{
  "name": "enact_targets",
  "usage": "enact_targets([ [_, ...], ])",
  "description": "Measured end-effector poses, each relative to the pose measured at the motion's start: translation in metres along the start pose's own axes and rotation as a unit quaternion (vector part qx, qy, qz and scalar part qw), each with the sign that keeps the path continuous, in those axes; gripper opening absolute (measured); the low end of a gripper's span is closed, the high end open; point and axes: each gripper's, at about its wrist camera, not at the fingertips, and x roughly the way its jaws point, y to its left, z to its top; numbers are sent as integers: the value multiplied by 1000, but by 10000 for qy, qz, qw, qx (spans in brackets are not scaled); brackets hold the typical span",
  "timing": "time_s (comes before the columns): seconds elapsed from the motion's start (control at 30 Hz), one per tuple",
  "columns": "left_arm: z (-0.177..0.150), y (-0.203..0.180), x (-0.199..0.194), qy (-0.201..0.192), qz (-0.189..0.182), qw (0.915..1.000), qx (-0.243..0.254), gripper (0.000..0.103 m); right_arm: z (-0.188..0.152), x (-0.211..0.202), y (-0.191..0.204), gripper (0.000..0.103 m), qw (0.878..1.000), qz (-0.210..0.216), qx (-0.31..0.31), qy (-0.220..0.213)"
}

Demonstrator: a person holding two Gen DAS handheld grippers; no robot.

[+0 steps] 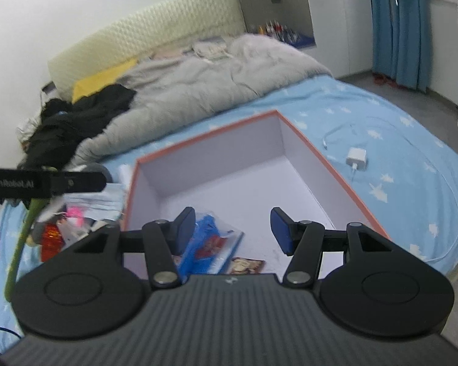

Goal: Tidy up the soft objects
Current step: 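Carry both items over the pink box and open both grippers inside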

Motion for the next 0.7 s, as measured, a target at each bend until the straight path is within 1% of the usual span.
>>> enact_targets([
  [0.07, -10, -3, -14, -145, 45, 9999, 69, 55, -4, -9, 7, 57, 9998, 54, -82, -147],
  [0.23, -36, -8, -39, -322, 84, 9994, 136, 55, -16, -28, 26, 57, 9985, 214, -249, -429],
  [0.33, -52, -6, -53, -406, 141, 9990, 87, 55, -26, -39, 34, 57, 9976, 283, -285, -570],
  [0.5, -74, 0, -72, -526, 167, 9984, -85, 55, -43, -54, 48, 57, 9957, 465, -358, -714],
  [0.63, -90, 6, -87, -619, 252, 9974, -272, 55, -55, -59, 60, 57, 9945, 629, -426, -717],
  [0.7, -98, 5, -93, -631, 263, 9972, -303, 55, -61, -61, 67, 57, 9944, 646, -453, -701],
])
